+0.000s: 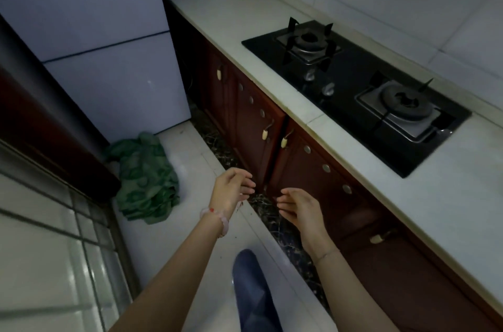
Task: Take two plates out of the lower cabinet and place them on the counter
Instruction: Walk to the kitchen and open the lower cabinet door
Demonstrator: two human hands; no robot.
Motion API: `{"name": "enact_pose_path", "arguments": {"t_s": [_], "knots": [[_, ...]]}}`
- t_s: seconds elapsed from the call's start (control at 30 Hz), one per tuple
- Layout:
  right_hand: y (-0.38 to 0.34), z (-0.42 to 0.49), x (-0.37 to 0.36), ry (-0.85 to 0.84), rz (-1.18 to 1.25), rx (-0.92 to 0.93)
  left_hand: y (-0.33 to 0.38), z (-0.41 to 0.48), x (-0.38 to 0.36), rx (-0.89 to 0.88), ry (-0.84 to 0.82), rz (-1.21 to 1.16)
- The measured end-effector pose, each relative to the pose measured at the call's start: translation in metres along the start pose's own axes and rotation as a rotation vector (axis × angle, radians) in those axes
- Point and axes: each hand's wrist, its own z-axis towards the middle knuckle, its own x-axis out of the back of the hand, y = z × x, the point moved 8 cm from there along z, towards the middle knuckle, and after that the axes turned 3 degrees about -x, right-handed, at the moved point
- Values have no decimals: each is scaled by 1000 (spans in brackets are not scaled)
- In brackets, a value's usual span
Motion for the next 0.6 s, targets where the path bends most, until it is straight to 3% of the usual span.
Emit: {"name": "enact_pose_path", "arguments": {"t_s": [0.37,0.6], "knots": [[-19,172,-32,65,8,-116,3,176,-23,118,27,39],[12,237,-50,89,27,-183,-29,231,-38,199,-48,80]]}}
